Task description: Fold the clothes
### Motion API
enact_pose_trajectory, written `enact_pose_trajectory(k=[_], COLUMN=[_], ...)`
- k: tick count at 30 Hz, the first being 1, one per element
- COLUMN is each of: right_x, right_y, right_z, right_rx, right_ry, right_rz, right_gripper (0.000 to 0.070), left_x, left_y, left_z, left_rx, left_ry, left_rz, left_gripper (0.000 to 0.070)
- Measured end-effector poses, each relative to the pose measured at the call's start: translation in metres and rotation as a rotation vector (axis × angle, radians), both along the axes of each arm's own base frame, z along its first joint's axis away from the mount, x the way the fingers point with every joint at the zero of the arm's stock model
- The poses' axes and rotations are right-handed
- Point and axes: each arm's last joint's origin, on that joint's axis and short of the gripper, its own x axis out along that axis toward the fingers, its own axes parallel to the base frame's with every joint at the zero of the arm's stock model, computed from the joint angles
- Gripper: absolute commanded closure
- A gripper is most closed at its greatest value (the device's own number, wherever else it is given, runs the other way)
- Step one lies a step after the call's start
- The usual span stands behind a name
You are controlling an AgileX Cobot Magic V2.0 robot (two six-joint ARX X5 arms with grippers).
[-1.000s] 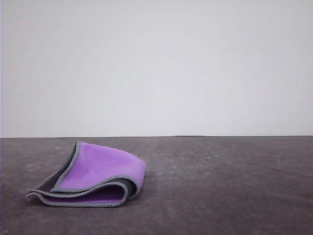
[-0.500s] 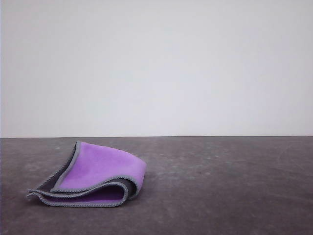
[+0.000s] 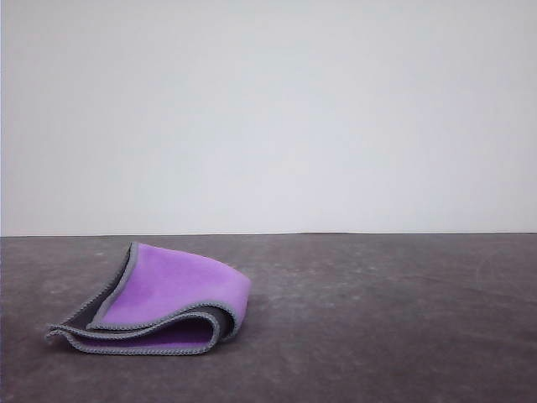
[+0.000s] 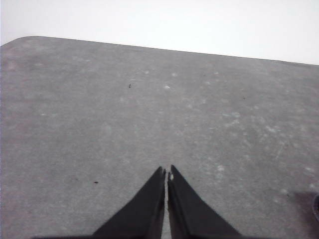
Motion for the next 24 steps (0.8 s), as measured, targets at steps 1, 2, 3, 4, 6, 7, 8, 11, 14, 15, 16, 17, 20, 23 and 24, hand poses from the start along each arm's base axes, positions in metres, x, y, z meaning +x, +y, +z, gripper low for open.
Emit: enact_pose_trajectory(k=[1, 2, 3, 4, 6, 7, 8, 11, 14, 15, 16, 17, 20, 23, 24], right_x=[0.0000, 0.0000, 0.0000, 0.0000, 0.0000, 0.0000, 0.0000, 0.0000, 0.0000, 0.0000, 0.0000, 0.0000, 0.0000, 0.0000, 0.0000], right_y=[0.0000, 0.0000, 0.0000, 0.0000, 0.0000, 0.0000, 0.0000, 0.0000, 0.0000, 0.0000, 0.0000, 0.0000, 0.0000, 0.0000, 0.0000], right_z=[0.0000, 0.0000, 0.0000, 0.0000, 0.0000, 0.0000, 0.0000, 0.0000, 0.0000, 0.0000, 0.0000, 0.0000, 0.0000, 0.0000, 0.0000], right_rx=[0.000, 0.000, 0.000, 0.000, 0.000, 0.000, 0.000, 0.000, 0.000, 0.000, 0.000, 0.000, 0.000, 0.000, 0.000], right_ry=[0.000, 0.000, 0.000, 0.000, 0.000, 0.000, 0.000, 0.000, 0.000, 0.000, 0.000, 0.000, 0.000, 0.000, 0.000], right_rz=[0.000, 0.000, 0.000, 0.000, 0.000, 0.000, 0.000, 0.000, 0.000, 0.000, 0.000, 0.000, 0.000, 0.000, 0.000], right_gripper=[0.0688, 0.0688, 0.0688, 0.0688, 0.0688, 0.0688, 0.0688, 0.0688, 0.0688, 0.0688, 0.0688, 0.0688, 0.0688, 0.0688, 0.0688], left_x=[0.0000, 0.0000, 0.0000, 0.0000, 0.0000, 0.0000, 0.0000, 0.0000, 0.0000, 0.0000, 0.0000, 0.0000, 0.0000, 0.0000, 0.0000], left_y=[0.0000, 0.0000, 0.0000, 0.0000, 0.0000, 0.0000, 0.0000, 0.0000, 0.0000, 0.0000, 0.0000, 0.0000, 0.0000, 0.0000, 0.0000], left_z=[0.0000, -0.0001, 0.0000, 0.0000, 0.0000, 0.0000, 0.0000, 0.0000, 0.0000, 0.0000, 0.0000, 0.0000, 0.0000, 0.0000, 0.0000], left_rx=[0.000, 0.000, 0.000, 0.000, 0.000, 0.000, 0.000, 0.000, 0.000, 0.000, 0.000, 0.000, 0.000, 0.000, 0.000], left_ry=[0.000, 0.000, 0.000, 0.000, 0.000, 0.000, 0.000, 0.000, 0.000, 0.000, 0.000, 0.000, 0.000, 0.000, 0.000], left_rz=[0.000, 0.000, 0.000, 0.000, 0.000, 0.000, 0.000, 0.000, 0.000, 0.000, 0.000, 0.000, 0.000, 0.000, 0.000], left_gripper=[0.0700, 0.0700, 0.0700, 0.0700, 0.0700, 0.0700, 0.0700, 0.0700, 0.0700, 0.0700, 0.0700, 0.0700, 0.0700, 0.0700, 0.0700])
